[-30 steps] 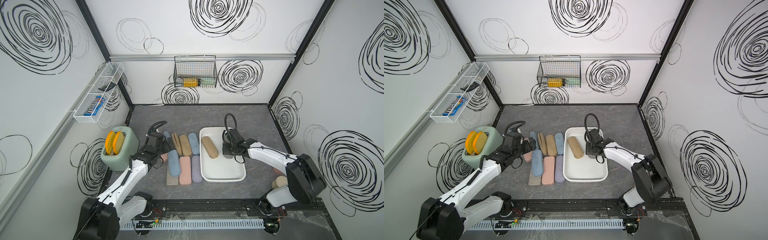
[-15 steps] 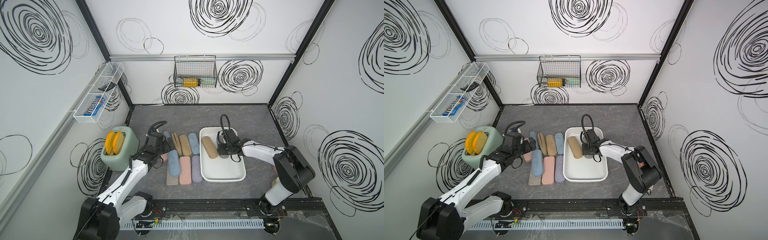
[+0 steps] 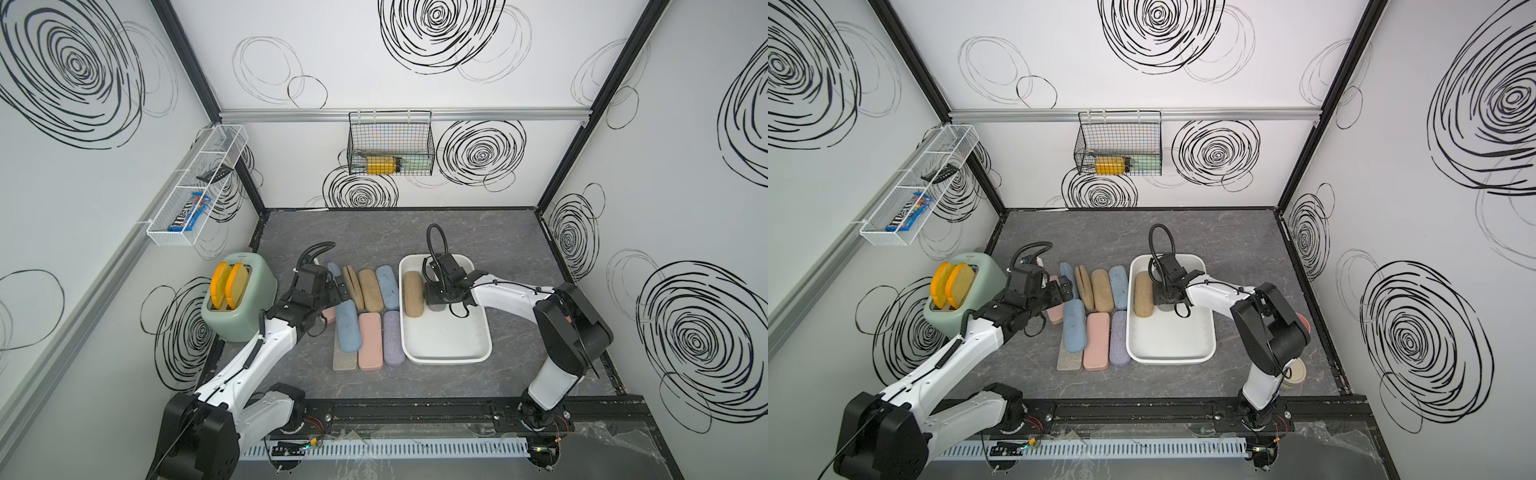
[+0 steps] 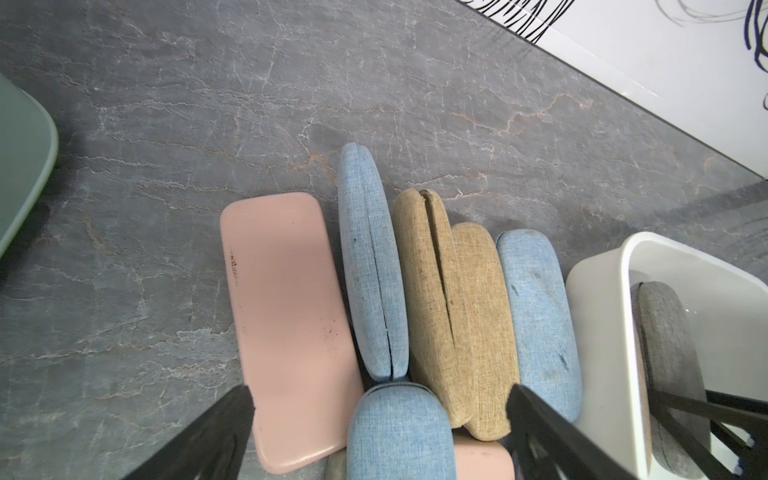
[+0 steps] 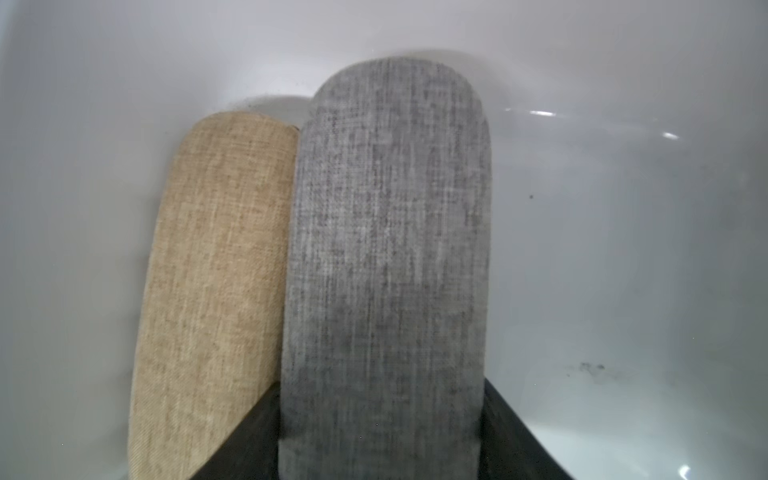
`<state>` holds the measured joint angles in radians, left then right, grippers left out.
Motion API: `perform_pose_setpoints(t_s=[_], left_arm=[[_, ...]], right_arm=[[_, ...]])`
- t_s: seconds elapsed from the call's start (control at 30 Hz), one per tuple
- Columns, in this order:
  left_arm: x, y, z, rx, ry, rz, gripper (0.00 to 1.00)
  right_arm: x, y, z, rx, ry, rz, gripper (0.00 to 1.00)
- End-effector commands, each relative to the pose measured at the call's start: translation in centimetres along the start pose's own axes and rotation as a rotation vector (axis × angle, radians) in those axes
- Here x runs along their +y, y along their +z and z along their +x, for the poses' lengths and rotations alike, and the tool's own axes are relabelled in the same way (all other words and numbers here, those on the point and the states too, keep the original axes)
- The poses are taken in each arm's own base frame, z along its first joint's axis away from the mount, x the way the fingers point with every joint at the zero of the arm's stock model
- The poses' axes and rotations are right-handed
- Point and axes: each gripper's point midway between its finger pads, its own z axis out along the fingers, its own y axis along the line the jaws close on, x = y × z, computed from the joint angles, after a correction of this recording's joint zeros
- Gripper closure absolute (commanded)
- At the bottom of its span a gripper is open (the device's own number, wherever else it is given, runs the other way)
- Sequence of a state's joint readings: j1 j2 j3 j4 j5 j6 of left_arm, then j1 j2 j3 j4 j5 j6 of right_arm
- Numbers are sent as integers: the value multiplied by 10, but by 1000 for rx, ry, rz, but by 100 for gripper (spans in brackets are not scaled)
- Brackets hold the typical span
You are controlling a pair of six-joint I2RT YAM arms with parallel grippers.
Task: Put the glasses cases into the storage boxes
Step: Place the glasses case in the storage box.
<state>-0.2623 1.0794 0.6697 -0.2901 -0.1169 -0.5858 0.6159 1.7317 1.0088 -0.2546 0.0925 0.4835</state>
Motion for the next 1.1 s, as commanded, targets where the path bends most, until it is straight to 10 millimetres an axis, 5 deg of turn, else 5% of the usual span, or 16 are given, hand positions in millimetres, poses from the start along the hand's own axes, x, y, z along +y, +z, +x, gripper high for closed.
perform_pose_setpoints(t_s=[0.0, 0.27, 0.6, 0.83, 1.07], left_arm=[[-9, -2, -7, -21, 15, 26, 1], [-11, -2, -5, -14, 18, 39, 1], [-12, -2, -3, -9, 26, 38, 2], [-12, 3, 2, 4, 33, 20, 4], [-8, 7, 7, 18, 50, -25, 4]], right_arm=[[-1, 1, -2, 11, 35, 7, 39], [4, 3, 5, 28, 40, 0, 29], [-2, -21, -8, -18, 36, 65, 19], [15, -57, -18, -86, -12, 68, 13], [31, -114, -31, -181, 1, 7, 11]])
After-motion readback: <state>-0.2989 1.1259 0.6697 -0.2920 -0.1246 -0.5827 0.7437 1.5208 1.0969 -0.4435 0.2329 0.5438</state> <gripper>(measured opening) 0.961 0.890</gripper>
